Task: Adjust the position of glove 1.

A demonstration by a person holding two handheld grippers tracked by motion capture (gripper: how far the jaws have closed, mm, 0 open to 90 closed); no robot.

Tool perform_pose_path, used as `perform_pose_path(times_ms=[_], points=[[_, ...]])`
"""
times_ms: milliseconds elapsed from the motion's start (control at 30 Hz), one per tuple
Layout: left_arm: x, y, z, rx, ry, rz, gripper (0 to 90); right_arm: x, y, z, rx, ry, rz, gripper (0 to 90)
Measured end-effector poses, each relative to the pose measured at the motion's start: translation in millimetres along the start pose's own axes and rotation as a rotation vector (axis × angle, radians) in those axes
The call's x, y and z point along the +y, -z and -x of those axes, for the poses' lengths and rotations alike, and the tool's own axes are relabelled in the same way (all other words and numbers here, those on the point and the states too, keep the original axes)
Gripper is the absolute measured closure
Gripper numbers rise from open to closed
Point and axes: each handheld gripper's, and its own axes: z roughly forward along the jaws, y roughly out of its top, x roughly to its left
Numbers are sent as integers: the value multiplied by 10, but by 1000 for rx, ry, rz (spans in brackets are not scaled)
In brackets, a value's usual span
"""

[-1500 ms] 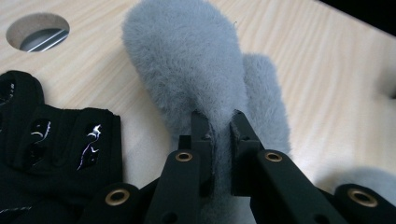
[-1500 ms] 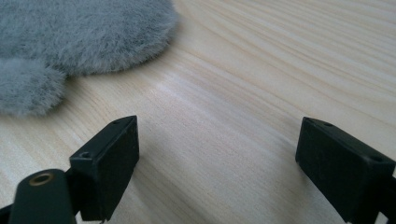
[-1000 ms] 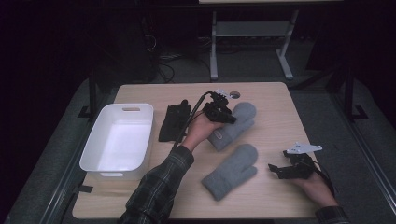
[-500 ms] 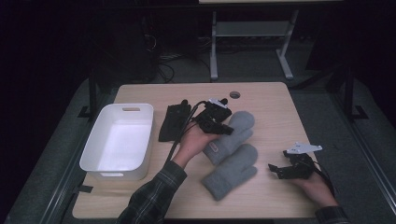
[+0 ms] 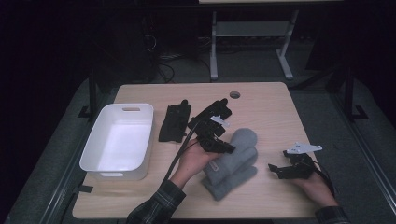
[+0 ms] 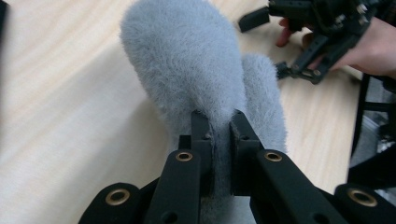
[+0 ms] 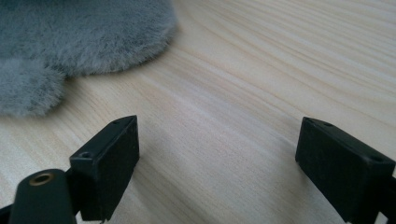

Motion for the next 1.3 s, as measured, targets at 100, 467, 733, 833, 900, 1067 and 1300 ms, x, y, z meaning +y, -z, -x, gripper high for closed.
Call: perform_pose_path(times_ms=[100, 467, 733, 833, 900, 1067, 1300], points=[[-42, -20, 50, -14, -4, -7, 830, 0, 0, 0, 0, 0, 0, 133], [-116, -143, 158, -16, -13, -26, 830, 7, -3, -6, -3, -8, -3, 133], [-155, -253, 155, 6, -13, -43, 828, 7, -3, -6, -3, -8, -3, 133], [-195, -320, 138, 8, -2, -48, 828, 6, -4, -6, -3, -8, -3, 133], [-217, -347, 127, 13, -2, -51, 827, 6, -3, -6, -4, -7, -3, 133], [-255, -381, 123, 35, -41, -72, 817, 6, -3, -6, -3, -7, -3, 133], [-216, -324, 180, 43, -88, -44, 647, 7, -3, -6, -3, -7, -3, 133]])
